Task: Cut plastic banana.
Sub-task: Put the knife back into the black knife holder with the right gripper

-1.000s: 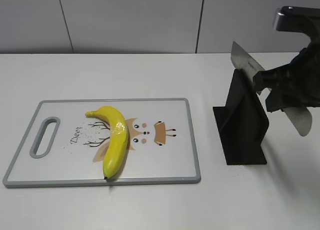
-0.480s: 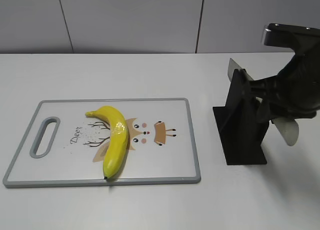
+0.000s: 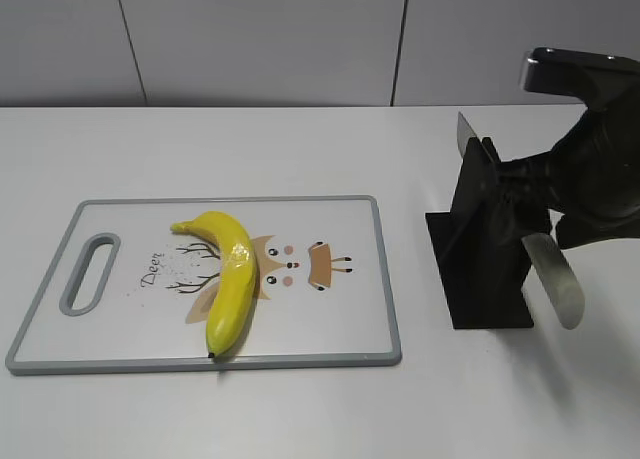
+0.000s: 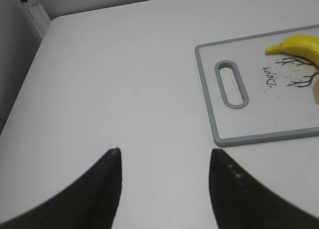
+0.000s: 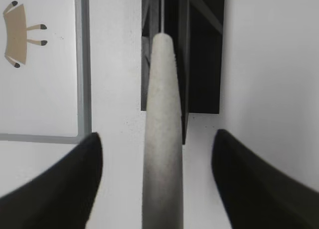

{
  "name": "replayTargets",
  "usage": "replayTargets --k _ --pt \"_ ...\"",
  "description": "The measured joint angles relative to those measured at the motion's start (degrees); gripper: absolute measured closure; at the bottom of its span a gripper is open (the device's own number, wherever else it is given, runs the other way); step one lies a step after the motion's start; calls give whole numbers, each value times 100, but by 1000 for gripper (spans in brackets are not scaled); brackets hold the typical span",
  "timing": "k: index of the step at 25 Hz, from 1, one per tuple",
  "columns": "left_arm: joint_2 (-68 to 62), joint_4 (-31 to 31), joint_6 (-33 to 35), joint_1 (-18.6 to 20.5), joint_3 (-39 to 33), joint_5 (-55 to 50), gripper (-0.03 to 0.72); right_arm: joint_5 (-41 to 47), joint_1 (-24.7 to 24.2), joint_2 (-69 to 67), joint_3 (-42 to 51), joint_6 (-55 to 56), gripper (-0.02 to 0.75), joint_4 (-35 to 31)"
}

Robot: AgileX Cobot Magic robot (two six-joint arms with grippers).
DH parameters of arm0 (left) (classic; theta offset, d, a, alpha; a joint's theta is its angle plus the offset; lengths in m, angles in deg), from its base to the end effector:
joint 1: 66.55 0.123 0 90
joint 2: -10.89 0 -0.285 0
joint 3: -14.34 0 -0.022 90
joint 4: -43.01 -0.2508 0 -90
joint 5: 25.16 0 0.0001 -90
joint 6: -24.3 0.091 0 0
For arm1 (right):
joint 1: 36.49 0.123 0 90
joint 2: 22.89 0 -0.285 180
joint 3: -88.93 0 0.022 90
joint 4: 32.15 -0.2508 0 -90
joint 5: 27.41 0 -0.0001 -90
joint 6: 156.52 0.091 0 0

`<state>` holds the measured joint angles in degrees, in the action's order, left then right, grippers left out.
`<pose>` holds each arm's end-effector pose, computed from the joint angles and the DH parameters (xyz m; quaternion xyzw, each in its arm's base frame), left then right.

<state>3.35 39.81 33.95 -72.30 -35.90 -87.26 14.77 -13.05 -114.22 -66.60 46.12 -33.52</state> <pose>-0.0028 0.0048 0.2674 0.1149 0.8575 0.0449 0.4995 0.2527 0.1111 0.2342 0.0003 0.9815 0.0835 0.1720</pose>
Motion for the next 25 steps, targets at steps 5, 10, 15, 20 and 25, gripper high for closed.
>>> replayTargets --k 5,10,15,20,25 --pt "0 -2 0 0 0 0 172 0 0 0 0 -76 93 -5" --pt "0 -2 0 0 -5 0 173 -13 0 247 0 -430 90 -5" --pt "0 -2 0 0 -10 0 171 -87 0 1108 0 -1156 92 -5" --pt "0 -2 0 0 -10 0 149 -101 0 2078 24 -1990 104 -10" --pt "0 8 0 0 -10 0 57 -103 0 2933 555 -2305 109 -123"
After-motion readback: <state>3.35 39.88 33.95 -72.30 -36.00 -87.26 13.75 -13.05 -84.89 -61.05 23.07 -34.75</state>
